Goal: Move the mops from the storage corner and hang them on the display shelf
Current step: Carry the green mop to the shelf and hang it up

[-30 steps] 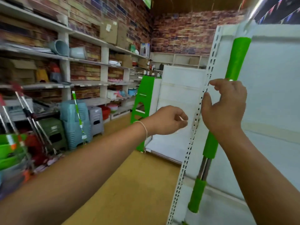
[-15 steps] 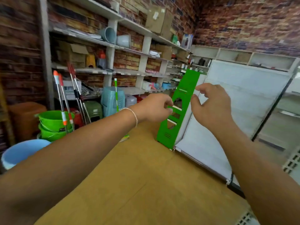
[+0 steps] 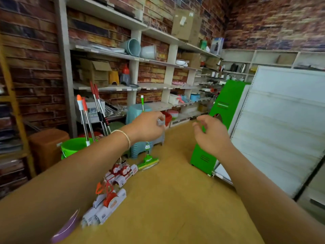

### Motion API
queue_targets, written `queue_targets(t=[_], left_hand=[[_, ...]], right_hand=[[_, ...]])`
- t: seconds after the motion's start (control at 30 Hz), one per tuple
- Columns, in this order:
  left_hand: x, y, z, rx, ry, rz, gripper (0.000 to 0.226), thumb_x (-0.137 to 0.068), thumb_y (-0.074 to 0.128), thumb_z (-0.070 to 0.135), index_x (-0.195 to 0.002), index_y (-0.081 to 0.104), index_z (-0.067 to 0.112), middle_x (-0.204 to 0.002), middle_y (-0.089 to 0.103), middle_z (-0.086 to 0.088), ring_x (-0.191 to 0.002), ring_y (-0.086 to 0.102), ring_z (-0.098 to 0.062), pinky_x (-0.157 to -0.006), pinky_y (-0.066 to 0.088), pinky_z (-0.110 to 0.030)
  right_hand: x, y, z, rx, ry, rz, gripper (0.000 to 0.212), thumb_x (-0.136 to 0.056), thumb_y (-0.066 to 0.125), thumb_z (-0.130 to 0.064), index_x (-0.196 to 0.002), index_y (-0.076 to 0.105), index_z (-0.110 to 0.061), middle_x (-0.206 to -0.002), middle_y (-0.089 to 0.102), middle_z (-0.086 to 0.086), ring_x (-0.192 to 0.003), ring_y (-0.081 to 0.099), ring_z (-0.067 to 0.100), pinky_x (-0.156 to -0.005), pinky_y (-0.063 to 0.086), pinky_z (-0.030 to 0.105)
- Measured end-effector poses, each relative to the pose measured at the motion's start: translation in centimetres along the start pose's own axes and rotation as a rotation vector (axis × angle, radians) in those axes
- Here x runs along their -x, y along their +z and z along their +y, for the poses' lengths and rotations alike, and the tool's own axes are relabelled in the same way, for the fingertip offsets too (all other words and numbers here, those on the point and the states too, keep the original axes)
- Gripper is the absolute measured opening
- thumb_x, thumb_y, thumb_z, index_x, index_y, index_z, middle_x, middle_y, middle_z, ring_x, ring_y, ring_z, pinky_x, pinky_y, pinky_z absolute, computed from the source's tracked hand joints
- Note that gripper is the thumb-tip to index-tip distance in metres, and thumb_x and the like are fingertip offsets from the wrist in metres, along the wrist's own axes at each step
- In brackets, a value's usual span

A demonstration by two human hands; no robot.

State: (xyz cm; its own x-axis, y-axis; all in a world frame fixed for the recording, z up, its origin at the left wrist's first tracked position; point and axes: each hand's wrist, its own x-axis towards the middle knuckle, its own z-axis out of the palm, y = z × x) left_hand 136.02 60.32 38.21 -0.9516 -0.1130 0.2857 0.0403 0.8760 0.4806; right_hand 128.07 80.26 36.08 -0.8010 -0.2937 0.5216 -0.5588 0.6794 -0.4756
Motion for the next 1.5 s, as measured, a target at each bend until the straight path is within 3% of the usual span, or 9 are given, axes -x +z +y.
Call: queue_targets(t=[0.3, 0.4, 0.53, 0.7, 0.87, 1.0, 1.13, 1.33, 1.5], left_hand=[[-10.1, 3.7, -8.0, -0.121, -0.065, -0.152, 0.049, -0.099, 0.051, 0.040, -0.142, 0.044, 0.018, -0.134, 0.056, -0.006, -0.119, 0.054, -0.024, -0.097, 0.045, -0.032], [-15.2, 5.0, -10.4, -0.147, -0.080, -0.165, 0.049, -0.098, 0.053, 0.041, -0.142, 0.045, 0.020, -0.132, 0.057, -0.006, -0.116, 0.056, -0.023, -0.097, 0.046, -0.033], [-23.4, 6.2, -13.1, -0.165, -0.119, -0.197, 0.050, -0.098, 0.053, 0.041, -0.142, 0.044, 0.022, -0.135, 0.054, -0.006, -0.117, 0.055, -0.023, -0.096, 0.045, -0.031], [-33.3, 6.9, -15.5, -0.133, -0.132, -0.147, 0.050, -0.097, 0.054, 0.042, -0.141, 0.045, 0.020, -0.129, 0.060, -0.006, -0.112, 0.058, -0.023, -0.094, 0.048, -0.031], [-41.0, 8.7, -18.1, -0.122, -0.108, -0.158, 0.048, -0.098, 0.053, 0.040, -0.140, 0.046, 0.019, -0.130, 0.059, -0.005, -0.099, 0.059, -0.017, -0.090, 0.047, -0.029], [-47.8, 10.0, -21.6, -0.116, -0.109, -0.177, 0.049, -0.098, 0.052, 0.038, -0.142, 0.045, 0.019, -0.139, 0.054, -0.005, -0.118, 0.054, -0.022, -0.089, 0.040, -0.026], [-55.1, 11.0, -25.9, -0.140, -0.121, -0.216, 0.045, -0.098, 0.052, 0.034, -0.140, 0.046, 0.019, -0.129, 0.058, -0.006, -0.098, 0.055, -0.019, -0.080, 0.044, -0.026], [-66.8, 11.4, -31.8, -0.163, -0.131, -0.216, 0.045, -0.099, 0.050, 0.034, -0.141, 0.047, 0.017, -0.140, 0.053, -0.007, -0.121, 0.054, -0.025, -0.092, 0.041, -0.026], [-75.6, 13.2, -35.0, -0.137, -0.129, -0.235, 0.044, -0.097, 0.053, 0.034, -0.136, 0.051, 0.016, -0.133, 0.058, -0.009, -0.111, 0.058, -0.025, -0.093, 0.047, -0.030]], right_hand=[[-9.4, 8.2, 2.7, 0.056, 0.030, -0.194, 0.048, -0.100, 0.049, -0.040, -0.143, 0.046, -0.018, -0.136, 0.058, 0.015, -0.118, 0.058, 0.032, -0.098, 0.047, 0.035], [-13.8, 11.0, 5.0, 0.064, 0.060, -0.244, 0.055, -0.099, 0.047, -0.045, -0.148, 0.040, -0.020, -0.128, 0.061, 0.019, -0.098, 0.064, 0.031, -0.092, 0.054, 0.039], [-20.9, 13.9, 7.9, 0.089, 0.069, -0.275, 0.058, -0.100, 0.046, -0.045, -0.149, 0.038, -0.015, -0.133, 0.059, 0.020, -0.107, 0.065, 0.036, -0.094, 0.053, 0.040], [-29.6, 16.1, 10.4, 0.099, 0.073, -0.271, 0.048, -0.102, 0.046, -0.042, -0.137, 0.050, -0.009, -0.118, 0.066, 0.018, -0.104, 0.064, 0.035, -0.089, 0.051, 0.035], [-36.3, 19.3, 12.3, 0.134, 0.044, -0.278, 0.043, -0.103, 0.046, -0.037, -0.132, 0.053, -0.007, -0.130, 0.060, 0.020, -0.121, 0.053, 0.037, -0.096, 0.045, 0.035], [-41.9, 22.9, 13.9, 0.150, 0.042, -0.281, 0.043, -0.102, 0.047, -0.038, -0.134, 0.052, -0.009, -0.133, 0.059, 0.018, -0.125, 0.050, 0.036, -0.098, 0.044, 0.038], [-48.2, 26.9, 15.5, 0.161, 0.030, -0.273, 0.043, -0.103, 0.047, -0.035, -0.138, 0.049, -0.011, -0.132, 0.061, 0.014, -0.120, 0.055, 0.031, -0.091, 0.044, 0.031], [-58.5, 33.1, 18.2, 0.149, 0.073, -0.234, 0.050, -0.101, 0.050, -0.038, -0.144, 0.046, -0.012, -0.137, 0.058, 0.013, -0.127, 0.051, 0.030, -0.099, 0.044, 0.033], [-64.5, 37.1, 21.5, 0.171, 0.124, -0.205, 0.052, -0.101, 0.047, -0.041, -0.144, 0.046, -0.013, -0.134, 0.058, 0.014, -0.123, 0.053, 0.030, -0.096, 0.044, 0.033]])
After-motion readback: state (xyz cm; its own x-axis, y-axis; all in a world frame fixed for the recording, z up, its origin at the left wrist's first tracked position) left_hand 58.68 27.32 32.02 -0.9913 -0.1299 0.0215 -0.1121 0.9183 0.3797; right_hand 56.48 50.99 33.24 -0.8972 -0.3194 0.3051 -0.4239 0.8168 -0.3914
